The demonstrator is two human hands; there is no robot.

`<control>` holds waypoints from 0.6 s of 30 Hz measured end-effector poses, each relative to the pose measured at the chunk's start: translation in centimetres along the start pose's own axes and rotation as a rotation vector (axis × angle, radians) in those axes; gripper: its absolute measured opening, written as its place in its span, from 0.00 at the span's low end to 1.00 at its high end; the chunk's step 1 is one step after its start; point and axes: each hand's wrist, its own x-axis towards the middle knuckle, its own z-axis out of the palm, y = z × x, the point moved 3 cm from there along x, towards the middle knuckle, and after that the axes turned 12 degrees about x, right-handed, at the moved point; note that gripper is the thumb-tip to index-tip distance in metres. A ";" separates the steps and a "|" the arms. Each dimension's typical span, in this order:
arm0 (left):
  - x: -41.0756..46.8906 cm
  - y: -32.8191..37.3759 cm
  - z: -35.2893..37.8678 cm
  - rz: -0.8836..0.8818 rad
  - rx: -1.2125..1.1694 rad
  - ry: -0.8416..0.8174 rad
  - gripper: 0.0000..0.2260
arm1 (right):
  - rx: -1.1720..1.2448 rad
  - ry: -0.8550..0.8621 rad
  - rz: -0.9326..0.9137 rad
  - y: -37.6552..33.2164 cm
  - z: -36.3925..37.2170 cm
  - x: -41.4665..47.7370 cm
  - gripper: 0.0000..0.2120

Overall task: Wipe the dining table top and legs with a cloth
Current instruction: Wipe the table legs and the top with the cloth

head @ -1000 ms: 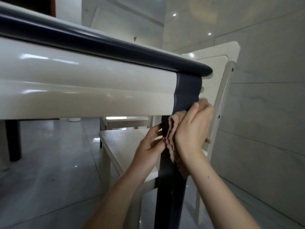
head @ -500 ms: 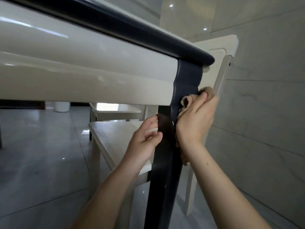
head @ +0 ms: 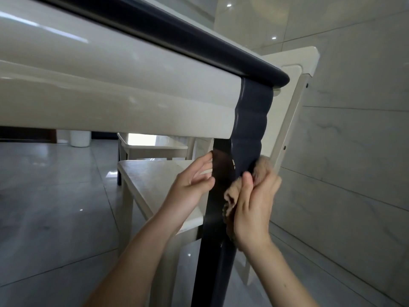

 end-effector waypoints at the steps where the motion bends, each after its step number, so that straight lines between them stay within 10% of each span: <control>1: 0.0 0.0 0.0 -0.004 -0.005 0.000 0.24 | -0.050 0.019 -0.042 -1.3 0.2 1.6 0.23; 7: 0.2 -0.3 -0.3 -0.016 -0.025 -0.020 0.28 | -0.051 0.148 -0.272 -5.6 1.5 6.6 0.19; 18: -0.1 0.0 -0.1 -0.031 -0.033 -0.029 0.29 | 0.040 0.124 0.088 -0.1 0.7 -0.2 0.22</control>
